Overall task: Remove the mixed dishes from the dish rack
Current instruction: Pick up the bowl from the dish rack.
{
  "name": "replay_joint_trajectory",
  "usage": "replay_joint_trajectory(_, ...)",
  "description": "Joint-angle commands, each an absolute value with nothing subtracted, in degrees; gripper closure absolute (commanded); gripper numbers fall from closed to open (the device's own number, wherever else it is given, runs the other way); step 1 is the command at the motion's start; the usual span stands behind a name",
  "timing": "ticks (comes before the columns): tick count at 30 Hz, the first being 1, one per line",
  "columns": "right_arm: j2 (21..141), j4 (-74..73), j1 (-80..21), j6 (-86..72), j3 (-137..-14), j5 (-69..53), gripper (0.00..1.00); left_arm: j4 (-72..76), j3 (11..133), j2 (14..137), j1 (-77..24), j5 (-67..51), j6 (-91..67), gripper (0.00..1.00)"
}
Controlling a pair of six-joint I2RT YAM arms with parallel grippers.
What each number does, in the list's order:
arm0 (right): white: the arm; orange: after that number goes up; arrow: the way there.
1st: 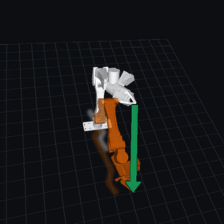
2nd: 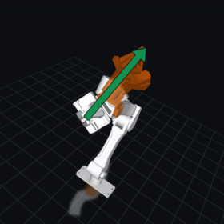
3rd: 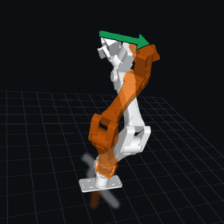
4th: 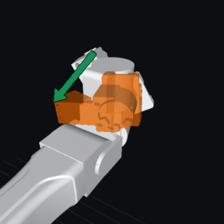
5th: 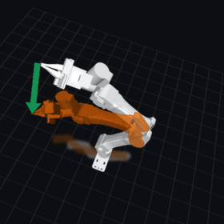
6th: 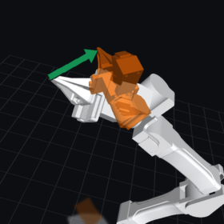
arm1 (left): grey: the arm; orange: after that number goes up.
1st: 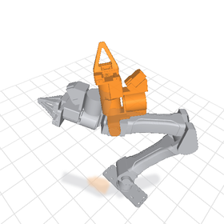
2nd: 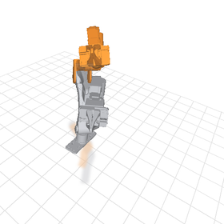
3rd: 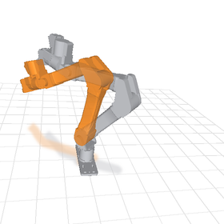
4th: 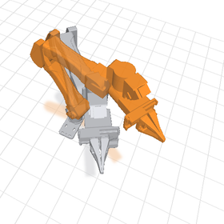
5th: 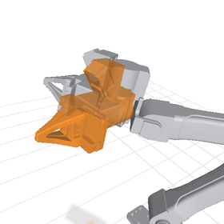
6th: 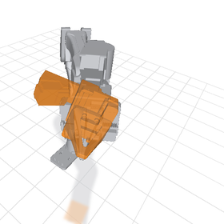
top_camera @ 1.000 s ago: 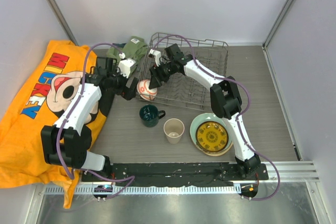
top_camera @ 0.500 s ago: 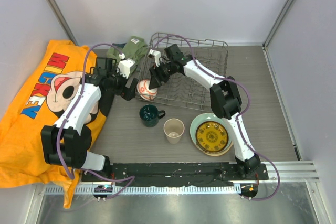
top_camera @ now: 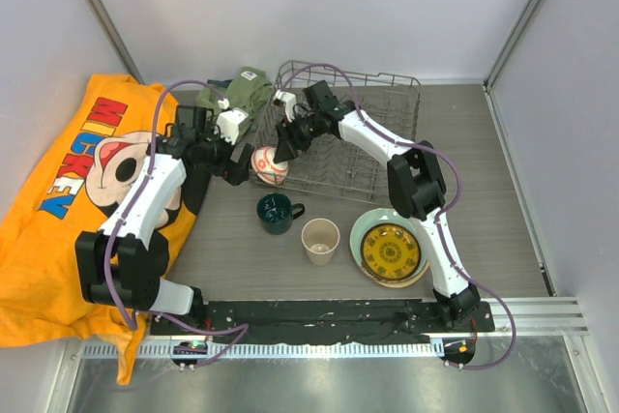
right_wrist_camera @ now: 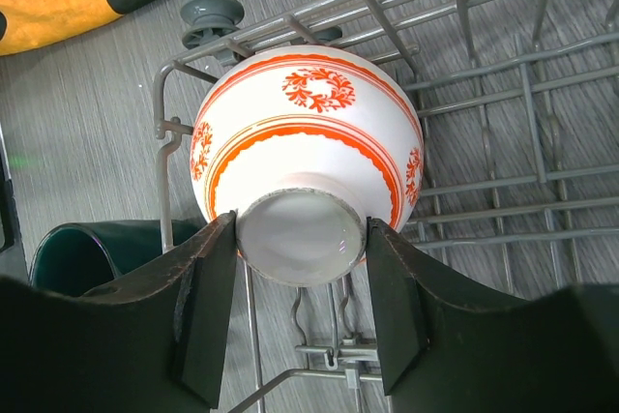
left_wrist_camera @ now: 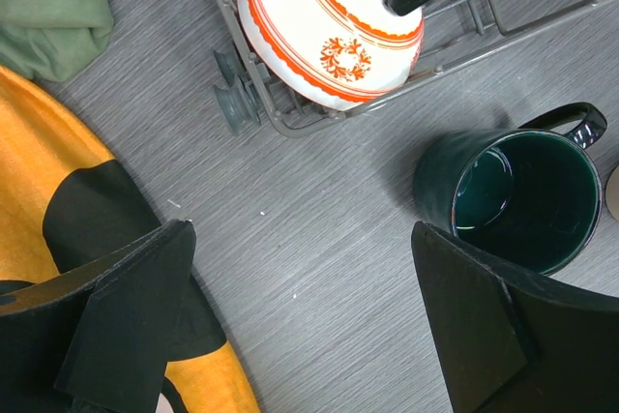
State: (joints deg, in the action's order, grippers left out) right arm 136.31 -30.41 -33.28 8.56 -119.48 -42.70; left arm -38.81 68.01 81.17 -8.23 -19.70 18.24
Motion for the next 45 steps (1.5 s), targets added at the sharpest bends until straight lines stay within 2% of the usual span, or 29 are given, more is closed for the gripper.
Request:
replay_joint_trajectory(1, 133.1, -31.6, -35.2, 9.9, -117.2, -42.6, 0.62, -37.2, 68.2, 80.1, -7.8, -21.5, 18.3, 0.0)
replay_joint_trajectory(6, 130.0, -31.7, -35.2, 10.9, -115.1, -42.0, 0.74, -37.2, 68.9, 80.6, -7.8, -22.8, 18.1, 0.0)
replay_joint_trajectory(13, 126.3, -31.7, -35.2, 12.0, -113.1, -40.3, 0.85, -36.1, 70.7, 83.1, -7.7, -26.3, 17.2, 0.0)
replay_joint_trajectory(23, 125.0, -31.6, -34.4, 12.7, -114.1, -36.7, 0.92, -34.5, 72.0, 84.4, -7.8, -28.7, 16.3, 0.0)
replay_joint_trajectory(32, 126.2, -30.6, -32.1, 10.5, -114.9, -40.8, 0.98, -34.5, 71.9, 84.9, -7.7, -28.6, 16.3, 0.0)
replay_joint_trajectory(45, 127.2, -28.5, -28.7, 7.6, -115.1, -46.4, 0.99, -34.0, 73.2, 87.2, -7.7, -29.7, 14.6, 0.0)
